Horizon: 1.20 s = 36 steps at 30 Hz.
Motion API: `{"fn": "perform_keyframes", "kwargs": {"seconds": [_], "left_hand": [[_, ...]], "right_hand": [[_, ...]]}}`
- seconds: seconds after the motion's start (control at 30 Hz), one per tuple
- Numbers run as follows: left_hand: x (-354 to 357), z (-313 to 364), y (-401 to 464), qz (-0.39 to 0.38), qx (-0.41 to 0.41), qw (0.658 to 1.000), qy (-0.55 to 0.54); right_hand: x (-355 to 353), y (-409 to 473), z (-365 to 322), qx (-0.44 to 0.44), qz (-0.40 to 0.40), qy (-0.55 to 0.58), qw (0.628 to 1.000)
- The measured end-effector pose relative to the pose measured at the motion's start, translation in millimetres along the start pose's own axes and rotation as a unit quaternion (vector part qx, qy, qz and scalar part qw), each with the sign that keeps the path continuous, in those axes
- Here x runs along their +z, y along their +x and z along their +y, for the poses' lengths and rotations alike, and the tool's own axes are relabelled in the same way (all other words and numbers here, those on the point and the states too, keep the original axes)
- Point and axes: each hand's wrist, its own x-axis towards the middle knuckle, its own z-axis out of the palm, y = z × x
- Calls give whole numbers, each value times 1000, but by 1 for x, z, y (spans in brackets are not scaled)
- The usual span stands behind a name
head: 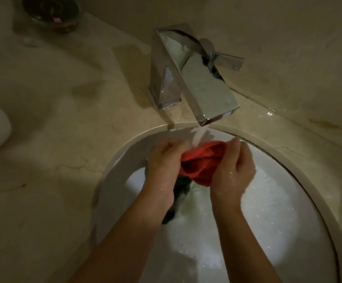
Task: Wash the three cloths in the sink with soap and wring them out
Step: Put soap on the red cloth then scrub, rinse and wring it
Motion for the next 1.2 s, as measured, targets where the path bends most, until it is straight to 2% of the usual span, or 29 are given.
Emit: {"fn": "perform_keyframes", "kwargs": {"seconds": [0.07, 0.1, 0.17, 0.2, 0.27, 0.33, 0.47, 0.53, 0.6, 0.7, 0.83, 0.93, 1.1, 1.2], "left_hand": [[-7, 1, -2, -31, -21, 999, -25], [-10, 4, -5, -58, -32, 997, -48], [-16, 4, -5, -90, -65, 992, -58], [-18, 3, -3, -100, -65, 989, -83], [-19, 0, -3, -124, -46, 981, -139], [-18, -3, -4, -112, -20, 981, -159], [-4, -13, -11, -7, 101, 991, -85], [3, -14, -12, 4, 143, 990, -20], [6, -14, -9, 48, 176, 983, 21], [10, -12, -1, 119, 194, 973, 37], [11, -15, 6, 160, 125, 979, 14], [10, -8, 1, 108, 62, 992, -13], [-3, -7, -11, 6, 28, 999, -24], [-13, -8, -9, -81, -26, 993, -84]], "right_hand": [[-3, 1, -3, -50, -13, -36, 998], [-6, 0, -5, -113, -31, -69, 991], [-9, -5, -13, -255, -76, -146, 953], [-9, -8, -16, -316, -116, -134, 932], [-9, -12, -22, -350, -208, -20, 913], [-6, -16, -21, -294, -260, 84, 916], [6, -30, -21, -59, -223, 53, 972], [10, -32, -26, 53, -209, 80, 973], [12, -29, -27, 118, -212, 106, 964], [18, -23, -22, 144, -220, 101, 959], [19, -20, -16, 145, -224, 111, 957], [15, -13, -21, 172, -224, 134, 950], [-4, 11, -29, 132, -138, 141, 971], [-16, 11, -32, 79, -177, 157, 968]]}}
